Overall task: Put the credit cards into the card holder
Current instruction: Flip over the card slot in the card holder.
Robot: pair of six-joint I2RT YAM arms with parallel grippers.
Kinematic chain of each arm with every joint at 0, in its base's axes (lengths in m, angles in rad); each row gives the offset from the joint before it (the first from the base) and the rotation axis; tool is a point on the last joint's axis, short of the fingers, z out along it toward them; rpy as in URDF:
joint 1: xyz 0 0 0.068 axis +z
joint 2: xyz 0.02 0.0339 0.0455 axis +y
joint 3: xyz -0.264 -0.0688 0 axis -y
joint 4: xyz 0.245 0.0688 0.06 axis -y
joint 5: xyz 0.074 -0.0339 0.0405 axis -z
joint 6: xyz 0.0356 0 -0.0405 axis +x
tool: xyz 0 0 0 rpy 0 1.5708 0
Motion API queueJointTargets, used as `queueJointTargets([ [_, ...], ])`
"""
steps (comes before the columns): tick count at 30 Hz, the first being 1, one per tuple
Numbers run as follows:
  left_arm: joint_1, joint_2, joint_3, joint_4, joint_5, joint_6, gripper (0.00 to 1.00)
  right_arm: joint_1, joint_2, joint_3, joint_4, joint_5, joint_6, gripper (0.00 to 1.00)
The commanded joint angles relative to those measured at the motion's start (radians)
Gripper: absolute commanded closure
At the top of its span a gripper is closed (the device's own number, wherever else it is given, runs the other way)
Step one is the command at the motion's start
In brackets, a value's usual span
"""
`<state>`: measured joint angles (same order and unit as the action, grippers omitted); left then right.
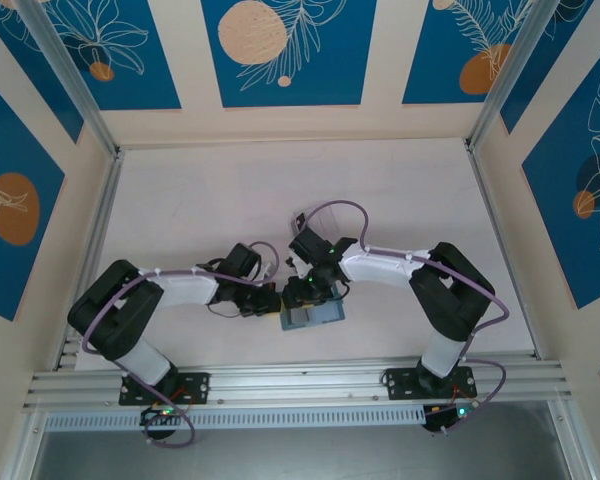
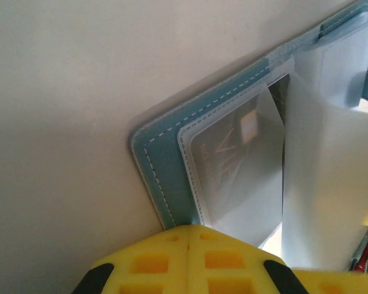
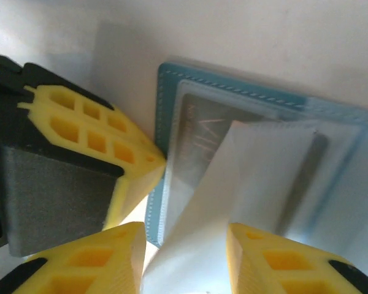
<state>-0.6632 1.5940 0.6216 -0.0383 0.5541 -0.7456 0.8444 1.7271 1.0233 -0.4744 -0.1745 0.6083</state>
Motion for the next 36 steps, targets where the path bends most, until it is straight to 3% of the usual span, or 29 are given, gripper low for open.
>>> queueJointTargets([
  [1, -0.006, 0.060, -0.053, 0.004, -0.068, -0.029, 0.96, 0.009, -0.026, -0.024, 0.072, -0.092, 0.036, 0.54],
  [10, 0.032, 0.006, -0.074, 0.020, -0.025, -0.055, 0.96, -0.001, 0.014, -0.018, 0.120, -0.104, 0.038, 0.50],
  [26, 0.163, -0.196, -0.097, -0.010, 0.094, -0.088, 0.90, -0.070, -0.085, 0.011, 0.040, -0.101, -0.044, 0.48],
  [36, 0.241, -0.216, 0.033, -0.064, 0.074, -0.080, 0.89, -0.205, -0.103, 0.177, -0.146, 0.125, -0.142, 0.51],
])
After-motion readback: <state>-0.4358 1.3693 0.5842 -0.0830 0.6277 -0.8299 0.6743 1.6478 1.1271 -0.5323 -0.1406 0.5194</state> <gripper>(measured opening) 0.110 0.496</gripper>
